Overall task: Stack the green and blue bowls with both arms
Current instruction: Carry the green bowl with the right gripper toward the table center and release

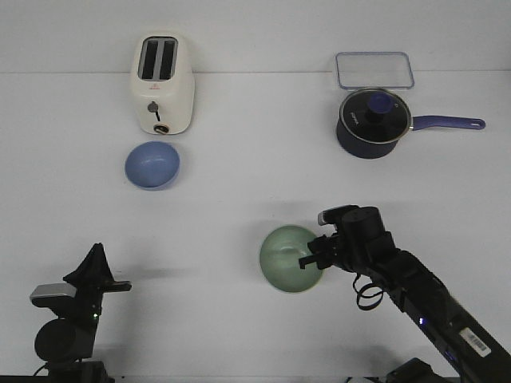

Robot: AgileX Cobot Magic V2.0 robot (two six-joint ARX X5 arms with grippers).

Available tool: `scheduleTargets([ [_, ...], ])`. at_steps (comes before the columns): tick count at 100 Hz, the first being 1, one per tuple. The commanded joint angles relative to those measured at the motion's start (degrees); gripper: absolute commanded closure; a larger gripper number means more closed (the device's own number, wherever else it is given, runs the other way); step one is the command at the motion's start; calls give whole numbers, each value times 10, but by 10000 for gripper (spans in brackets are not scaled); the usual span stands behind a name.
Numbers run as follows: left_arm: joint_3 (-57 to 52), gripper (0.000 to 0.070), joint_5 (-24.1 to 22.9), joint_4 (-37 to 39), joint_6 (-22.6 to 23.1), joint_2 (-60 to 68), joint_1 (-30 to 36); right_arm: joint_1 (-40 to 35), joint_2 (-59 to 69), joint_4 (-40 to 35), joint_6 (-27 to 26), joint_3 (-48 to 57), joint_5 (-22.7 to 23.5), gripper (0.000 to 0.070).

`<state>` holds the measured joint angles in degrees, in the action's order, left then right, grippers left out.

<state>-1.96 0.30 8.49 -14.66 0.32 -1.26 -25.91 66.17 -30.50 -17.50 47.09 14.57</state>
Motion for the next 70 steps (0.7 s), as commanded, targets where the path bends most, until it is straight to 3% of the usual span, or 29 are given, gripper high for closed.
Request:
scheduleTargets([
  [1,9,689,2,6,-67,-1,0,-23,23,10,-22,2,-21,700],
  [21,5,688,2,5,-162,-1,0,-60,87,17,-19,1,-34,700],
  [32,-1,688,5,3,-189,-1,0,-69,115,18,-17,1,-42,697],
  [37,-5,688,12,1,-193,0,0,-71,121,19,-16,1,-41,648],
  [46,-18,688,24,-14,-193,1,0,-71,122,24,-13,1,-39,449],
  [51,-31,688,26,-30,-193,6,0,-71,118,24,-13,2,-35,374],
  [57,-50,687,26,-49,-193,17,0,-66,107,21,-13,3,-34,342],
  [70,-105,687,26,-73,-190,75,0,-49,51,17,-11,8,-34,342],
])
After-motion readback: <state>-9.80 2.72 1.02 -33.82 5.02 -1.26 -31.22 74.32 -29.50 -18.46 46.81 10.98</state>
